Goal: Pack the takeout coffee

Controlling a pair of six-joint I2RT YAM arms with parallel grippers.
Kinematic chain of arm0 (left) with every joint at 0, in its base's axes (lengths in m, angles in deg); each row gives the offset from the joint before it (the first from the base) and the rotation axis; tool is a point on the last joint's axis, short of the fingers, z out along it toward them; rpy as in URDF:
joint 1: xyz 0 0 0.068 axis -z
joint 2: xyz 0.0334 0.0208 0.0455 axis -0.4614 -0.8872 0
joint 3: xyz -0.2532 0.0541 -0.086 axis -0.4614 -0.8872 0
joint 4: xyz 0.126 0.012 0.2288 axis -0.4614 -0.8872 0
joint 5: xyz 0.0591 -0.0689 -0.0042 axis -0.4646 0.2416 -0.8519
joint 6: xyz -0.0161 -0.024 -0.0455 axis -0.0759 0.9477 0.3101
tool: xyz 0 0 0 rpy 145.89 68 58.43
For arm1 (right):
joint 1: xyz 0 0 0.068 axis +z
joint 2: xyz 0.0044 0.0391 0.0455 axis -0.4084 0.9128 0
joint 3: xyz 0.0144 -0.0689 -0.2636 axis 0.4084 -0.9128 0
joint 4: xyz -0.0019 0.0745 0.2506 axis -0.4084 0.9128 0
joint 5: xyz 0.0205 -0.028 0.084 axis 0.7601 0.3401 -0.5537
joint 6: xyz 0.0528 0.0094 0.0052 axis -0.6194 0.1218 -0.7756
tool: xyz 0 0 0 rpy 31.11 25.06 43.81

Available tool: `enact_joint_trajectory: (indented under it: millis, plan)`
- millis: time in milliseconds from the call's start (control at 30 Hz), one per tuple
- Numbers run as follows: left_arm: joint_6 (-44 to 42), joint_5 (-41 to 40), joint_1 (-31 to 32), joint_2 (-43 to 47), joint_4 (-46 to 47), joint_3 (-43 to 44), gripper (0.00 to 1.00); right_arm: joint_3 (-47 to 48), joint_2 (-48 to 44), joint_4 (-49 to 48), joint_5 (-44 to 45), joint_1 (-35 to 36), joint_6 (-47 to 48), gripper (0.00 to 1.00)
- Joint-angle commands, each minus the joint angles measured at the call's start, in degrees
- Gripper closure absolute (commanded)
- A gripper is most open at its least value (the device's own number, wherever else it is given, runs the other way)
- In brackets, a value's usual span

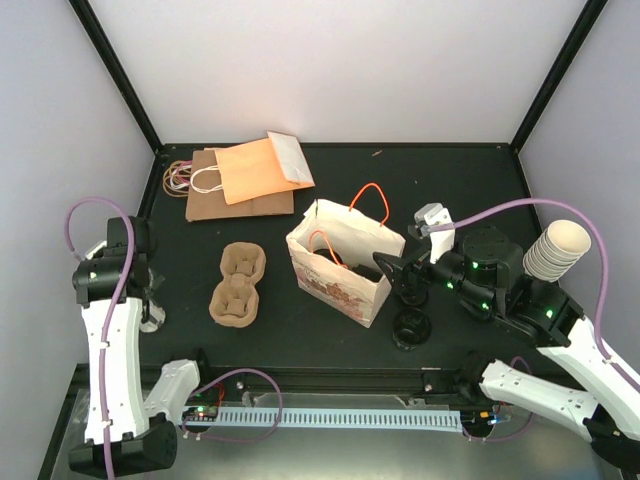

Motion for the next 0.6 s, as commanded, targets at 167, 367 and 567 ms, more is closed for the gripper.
enact_joint_trajectory:
  millis: [167,367,567]
  plan:
    - [0.71,1.00,-1.34,-0.74,3.95,-2.66,0.54,-0.28,-0.79,-0.42,-0.04,-0.21,0.52,0.00]
    - [1.07,-1.28,-2.37,0.19,5.18,-6.32,0.54,-0.50,-0.74,-0.23,-0.51,-0.22,0.46,0.00]
    - [1.08,-4.41,-2.97,1.32,5.46,-7.07,0.56,-0.55,-0.79,0.14,-0.82,-0.22,0.69,0.00]
